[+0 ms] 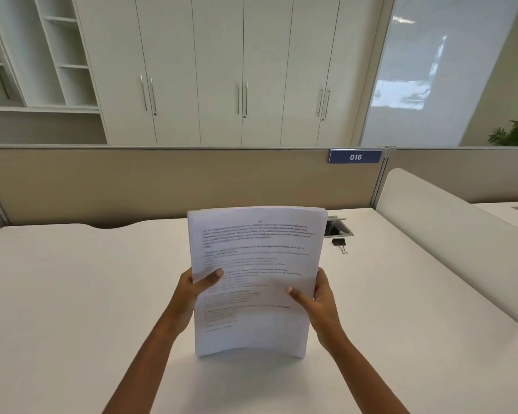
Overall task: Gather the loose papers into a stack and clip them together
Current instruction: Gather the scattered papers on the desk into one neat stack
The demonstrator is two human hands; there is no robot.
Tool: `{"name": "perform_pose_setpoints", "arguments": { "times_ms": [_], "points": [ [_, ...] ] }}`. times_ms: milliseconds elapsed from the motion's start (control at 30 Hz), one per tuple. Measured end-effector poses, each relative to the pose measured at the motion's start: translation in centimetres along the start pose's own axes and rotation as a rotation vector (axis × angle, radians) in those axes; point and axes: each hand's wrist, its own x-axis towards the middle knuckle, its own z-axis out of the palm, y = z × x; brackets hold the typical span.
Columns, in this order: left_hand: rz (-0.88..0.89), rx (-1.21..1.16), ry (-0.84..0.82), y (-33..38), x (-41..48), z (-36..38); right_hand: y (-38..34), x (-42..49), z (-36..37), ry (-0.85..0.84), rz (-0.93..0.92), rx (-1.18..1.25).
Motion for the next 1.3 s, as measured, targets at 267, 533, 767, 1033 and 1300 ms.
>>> {"name": "perform_pose_setpoints", "arguments": {
  "times_ms": [267, 533, 767, 1033, 1300],
  "points": [
    [0.008, 0.041, -0.016, -1.8, -1.5, -0.1, 0.1, -1.1, 0.8, 0.042, -0.166, -0.107],
    [0.046, 0.07, 0.074, -1.8, -1.1, 0.1, 0.3, -0.4, 1.1, 0.102, -0.214, -0.167],
    [-0.06, 0.067, 0.074, -6.8, -2.8, -0.1, 5.9, -1.7, -1.0, 0.01, 0.009, -0.393],
    [0.146, 0.022, 0.159, -1.2, -2.9, 0.1, 6.8, -1.8, -1.9, 0.005, 0.071, -0.487],
    [1.016, 1.3, 0.657, 9.0, -3.0, 3.4, 6.5, -1.8, -2.3, -0.032, 0.098, -0.458]
  ]
}}
